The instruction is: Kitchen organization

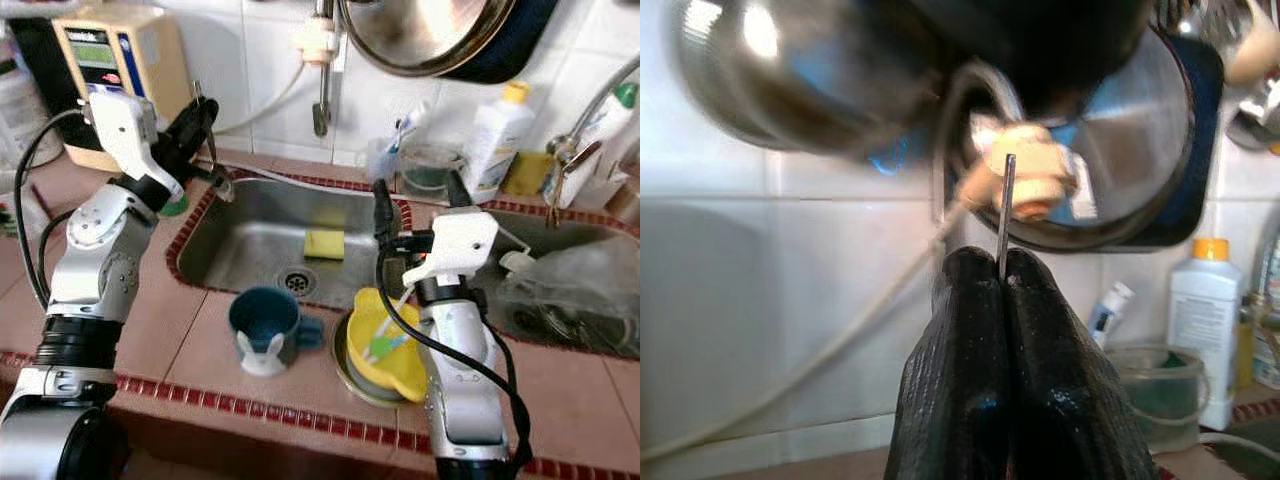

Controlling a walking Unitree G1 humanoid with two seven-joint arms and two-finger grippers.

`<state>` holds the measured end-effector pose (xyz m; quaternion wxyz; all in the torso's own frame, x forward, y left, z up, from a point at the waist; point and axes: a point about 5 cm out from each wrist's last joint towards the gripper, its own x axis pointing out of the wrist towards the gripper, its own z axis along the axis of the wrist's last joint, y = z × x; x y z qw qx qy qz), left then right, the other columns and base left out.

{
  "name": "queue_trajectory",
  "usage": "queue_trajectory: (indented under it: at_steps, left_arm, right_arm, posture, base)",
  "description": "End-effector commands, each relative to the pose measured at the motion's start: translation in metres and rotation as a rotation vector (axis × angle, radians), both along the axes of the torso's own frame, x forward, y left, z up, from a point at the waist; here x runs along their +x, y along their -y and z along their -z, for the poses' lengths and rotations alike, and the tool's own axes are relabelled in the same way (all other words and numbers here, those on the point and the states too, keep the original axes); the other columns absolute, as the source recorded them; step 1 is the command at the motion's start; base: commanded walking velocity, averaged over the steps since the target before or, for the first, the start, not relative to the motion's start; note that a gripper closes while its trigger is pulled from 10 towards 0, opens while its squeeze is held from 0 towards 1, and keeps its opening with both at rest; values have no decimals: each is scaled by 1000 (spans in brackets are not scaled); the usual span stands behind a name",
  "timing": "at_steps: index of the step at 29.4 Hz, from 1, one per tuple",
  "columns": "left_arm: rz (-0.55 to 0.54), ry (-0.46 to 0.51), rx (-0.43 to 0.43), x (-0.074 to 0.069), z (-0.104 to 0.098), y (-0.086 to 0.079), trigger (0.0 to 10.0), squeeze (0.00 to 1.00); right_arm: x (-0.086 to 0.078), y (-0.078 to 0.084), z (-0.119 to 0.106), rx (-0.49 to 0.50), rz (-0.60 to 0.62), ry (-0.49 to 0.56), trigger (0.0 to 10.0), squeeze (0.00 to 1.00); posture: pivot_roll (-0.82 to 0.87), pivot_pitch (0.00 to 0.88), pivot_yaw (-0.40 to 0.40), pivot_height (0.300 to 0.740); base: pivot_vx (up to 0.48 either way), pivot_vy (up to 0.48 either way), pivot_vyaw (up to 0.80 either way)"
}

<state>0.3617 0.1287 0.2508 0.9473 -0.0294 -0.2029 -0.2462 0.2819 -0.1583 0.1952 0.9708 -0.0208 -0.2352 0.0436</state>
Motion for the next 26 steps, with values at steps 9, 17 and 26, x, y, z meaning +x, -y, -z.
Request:
queue_trajectory:
  at_steps: [9, 17, 26]
  left_arm:
    - [27, -14, 39, 5, -6, 3, 10000, 0]
    - [51, -46, 138, 10, 0, 5, 10000, 0]
    - [69, -79, 206, 20, 7, 7, 10000, 0]
  right_arm:
    - [-7, 2, 3, 23, -13, -59, 10000, 0]
    - [-19, -6, 11, 52, -88, -165, 10000, 0]
    - [-40, -2, 12, 33, -177, -265, 10000, 0]
  posture:
    - [-9, 0, 0, 740]
    - [-28, 17, 26, 740]
    - [-64, 48, 44, 740]
  base:
    - [0, 0, 0]
    - [0, 0, 0]
    - [0, 0, 0]
